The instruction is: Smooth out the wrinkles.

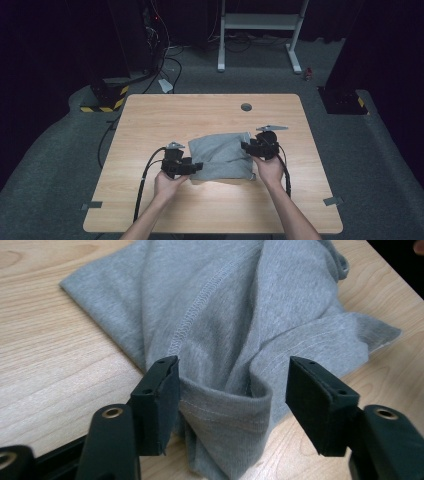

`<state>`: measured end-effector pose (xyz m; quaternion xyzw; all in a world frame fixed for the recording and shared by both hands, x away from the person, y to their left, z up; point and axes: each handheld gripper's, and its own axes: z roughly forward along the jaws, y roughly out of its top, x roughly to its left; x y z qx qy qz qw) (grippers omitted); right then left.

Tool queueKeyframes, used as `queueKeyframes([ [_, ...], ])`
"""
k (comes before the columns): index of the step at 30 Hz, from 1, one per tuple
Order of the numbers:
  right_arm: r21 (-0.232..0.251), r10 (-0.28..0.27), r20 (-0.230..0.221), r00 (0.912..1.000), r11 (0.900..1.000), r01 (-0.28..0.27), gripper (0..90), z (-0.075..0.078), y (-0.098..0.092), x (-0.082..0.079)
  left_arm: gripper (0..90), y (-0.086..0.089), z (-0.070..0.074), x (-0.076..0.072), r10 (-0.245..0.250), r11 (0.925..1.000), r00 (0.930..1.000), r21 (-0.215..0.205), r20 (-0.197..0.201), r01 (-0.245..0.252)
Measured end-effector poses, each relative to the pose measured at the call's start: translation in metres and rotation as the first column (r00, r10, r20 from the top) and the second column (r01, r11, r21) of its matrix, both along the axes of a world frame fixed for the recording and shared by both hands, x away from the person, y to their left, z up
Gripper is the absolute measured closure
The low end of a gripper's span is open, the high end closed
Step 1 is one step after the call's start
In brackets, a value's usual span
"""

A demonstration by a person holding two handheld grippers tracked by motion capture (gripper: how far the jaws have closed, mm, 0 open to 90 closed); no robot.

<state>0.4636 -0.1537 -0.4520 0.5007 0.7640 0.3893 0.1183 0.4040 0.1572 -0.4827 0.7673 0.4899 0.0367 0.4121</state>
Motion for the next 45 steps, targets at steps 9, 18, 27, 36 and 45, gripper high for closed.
queueKeyframes([
  [9, -0.021, 0.032, -0.066, 0.9973, 0.999, -0.033, 80.1, -0.013, 0.009, 0.024, 74.7, 0.000, -0.003, 0.001, -0.049, 0.9987, 0.9987, 0.009, -0.011, 0.049],
  [18, -0.005, 0.124, 0.015, 0.9922, 0.992, -0.124, 84.4, -0.002, -0.001, -0.004, 84.6, 0.007, -0.001, -0.014, -0.099, 0.9943, 0.9946, -0.036, 0.029, 0.100],
  [27, 0.055, 0.120, 0.021, 0.9925, 0.991, -0.121, 84.3, -0.016, -0.034, -0.049, 83.9, 0.012, -0.010, -0.035, -0.132, 0.9905, 0.9904, -0.033, 0.040, 0.133],
  [36, 0.041, 0.134, 0.009, 0.9910, 0.990, -0.134, 83.6, -0.041, -0.048, -0.088, 81.1, 0.007, -0.023, -0.055, -0.201, 0.9785, 0.9788, 0.057, 0.040, 0.198],
  [45, 0.056, 0.155, -0.004, 0.9878, 0.986, -0.155, 75.2, -0.048, -0.047, -0.109, 62.3, 0.013, -0.013, -0.061, -0.176, 0.9844, 0.9826, 0.013, 0.059, 0.176],
])
